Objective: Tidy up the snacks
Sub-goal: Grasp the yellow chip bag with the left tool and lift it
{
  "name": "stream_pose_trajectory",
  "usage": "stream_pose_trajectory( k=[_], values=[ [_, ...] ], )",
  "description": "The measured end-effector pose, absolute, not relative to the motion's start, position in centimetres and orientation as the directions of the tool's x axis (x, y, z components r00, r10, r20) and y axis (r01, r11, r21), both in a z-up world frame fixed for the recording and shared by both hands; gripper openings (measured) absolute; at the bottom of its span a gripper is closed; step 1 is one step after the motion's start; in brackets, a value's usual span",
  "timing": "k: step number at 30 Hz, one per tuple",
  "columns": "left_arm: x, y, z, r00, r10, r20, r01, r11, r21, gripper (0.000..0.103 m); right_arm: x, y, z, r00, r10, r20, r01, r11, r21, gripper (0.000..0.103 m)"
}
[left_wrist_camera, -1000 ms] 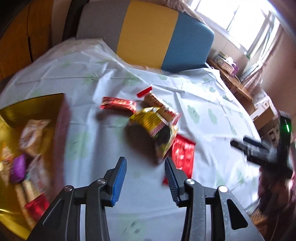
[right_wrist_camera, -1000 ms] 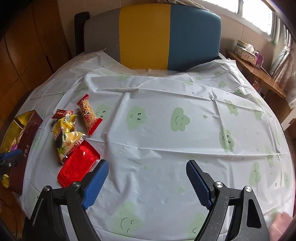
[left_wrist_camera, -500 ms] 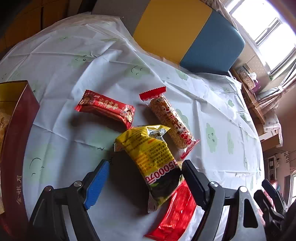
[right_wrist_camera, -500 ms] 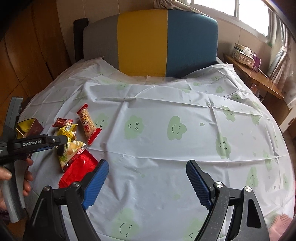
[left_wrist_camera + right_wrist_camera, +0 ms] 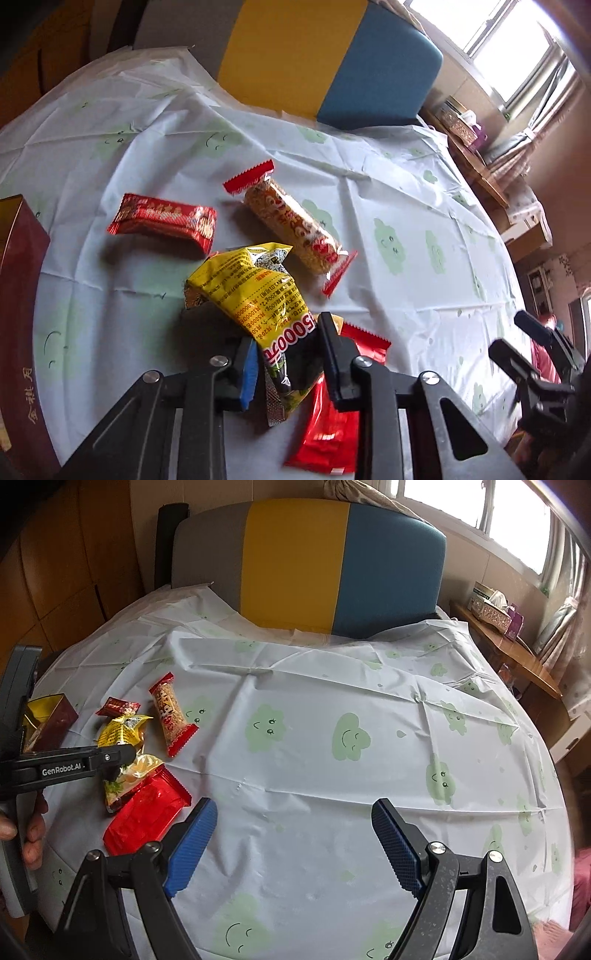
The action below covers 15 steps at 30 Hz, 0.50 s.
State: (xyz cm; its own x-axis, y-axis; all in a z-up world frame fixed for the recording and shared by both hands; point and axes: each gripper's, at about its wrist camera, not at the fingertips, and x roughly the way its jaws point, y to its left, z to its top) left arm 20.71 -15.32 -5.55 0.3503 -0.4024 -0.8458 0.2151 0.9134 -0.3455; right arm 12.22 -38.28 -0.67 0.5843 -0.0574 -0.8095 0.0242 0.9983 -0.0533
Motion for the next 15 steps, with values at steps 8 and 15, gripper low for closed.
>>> stream_pose_trajectory(
  k=[8, 15],
  values=[
    [17.7, -12.6, -5.1, 0.281, -0.418, -0.864, 0.295, 0.894, -0.337, 0.029, 12.4, -38.0, -1.6, 0.553, -0.086, -0.829, 0.012, 0.995, -0.095, 0.086],
    [14.7, -10.2, -4.9, 0.238, -0.435, -0.869, 0.325, 0.878, -0.350, 0.029, 12.6, -37.5, -2.5, 0.527, -0.101, -0.844, -0.003, 0.993, -0.121, 0.086]
  ],
)
